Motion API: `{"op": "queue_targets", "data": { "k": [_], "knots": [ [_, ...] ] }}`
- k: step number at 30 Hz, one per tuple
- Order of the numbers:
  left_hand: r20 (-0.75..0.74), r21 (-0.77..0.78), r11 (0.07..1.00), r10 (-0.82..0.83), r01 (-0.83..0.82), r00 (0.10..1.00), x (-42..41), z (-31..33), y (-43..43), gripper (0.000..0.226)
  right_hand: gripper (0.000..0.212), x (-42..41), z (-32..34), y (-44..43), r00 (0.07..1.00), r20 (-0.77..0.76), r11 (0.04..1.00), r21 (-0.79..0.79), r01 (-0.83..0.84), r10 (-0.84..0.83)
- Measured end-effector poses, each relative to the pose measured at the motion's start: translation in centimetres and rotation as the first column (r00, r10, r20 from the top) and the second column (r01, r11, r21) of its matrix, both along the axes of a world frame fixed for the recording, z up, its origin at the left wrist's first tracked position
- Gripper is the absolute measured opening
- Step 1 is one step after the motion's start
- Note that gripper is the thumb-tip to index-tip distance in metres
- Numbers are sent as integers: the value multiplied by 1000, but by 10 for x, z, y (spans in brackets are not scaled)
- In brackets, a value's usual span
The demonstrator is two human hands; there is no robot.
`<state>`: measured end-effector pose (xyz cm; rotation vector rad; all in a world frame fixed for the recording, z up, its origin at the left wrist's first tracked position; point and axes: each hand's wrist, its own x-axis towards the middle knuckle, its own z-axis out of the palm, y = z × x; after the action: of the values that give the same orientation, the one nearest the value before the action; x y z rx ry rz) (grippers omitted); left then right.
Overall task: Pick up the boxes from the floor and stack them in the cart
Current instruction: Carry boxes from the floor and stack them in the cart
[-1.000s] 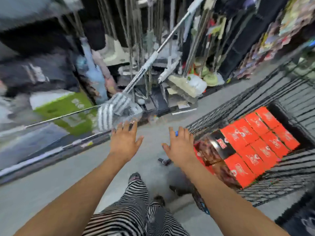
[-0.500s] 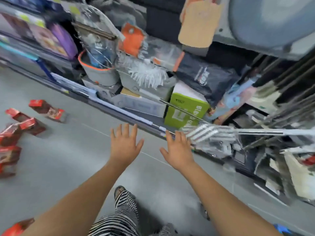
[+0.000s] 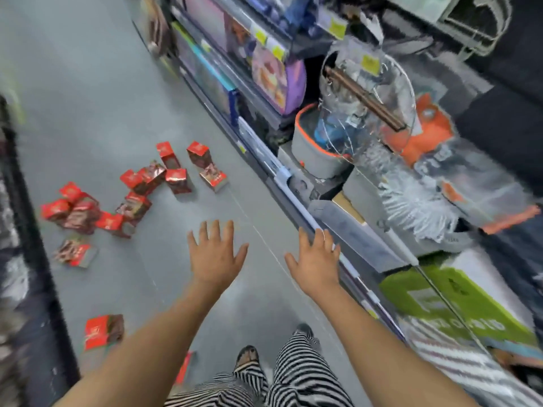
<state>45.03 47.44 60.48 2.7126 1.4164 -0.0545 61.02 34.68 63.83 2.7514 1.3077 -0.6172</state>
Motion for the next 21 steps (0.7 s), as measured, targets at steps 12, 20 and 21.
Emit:
{"op": "queue_targets", "data": {
  "k": [12, 20, 21],
  "knots": [
    [-4, 3, 917, 400, -400, 917, 18, -19, 167, 71, 68, 70, -36, 236, 928, -39, 929, -16, -371, 370],
    [10, -9, 783, 622, -622, 783, -3, -27, 258, 72, 65, 71, -46, 386, 829, -45, 827, -61, -559, 557],
    [8, -10, 773, 635, -635, 772, -9, -31, 271, 72, 66, 68, -51, 405, 819, -52, 817, -62, -574, 571]
  ]
}}
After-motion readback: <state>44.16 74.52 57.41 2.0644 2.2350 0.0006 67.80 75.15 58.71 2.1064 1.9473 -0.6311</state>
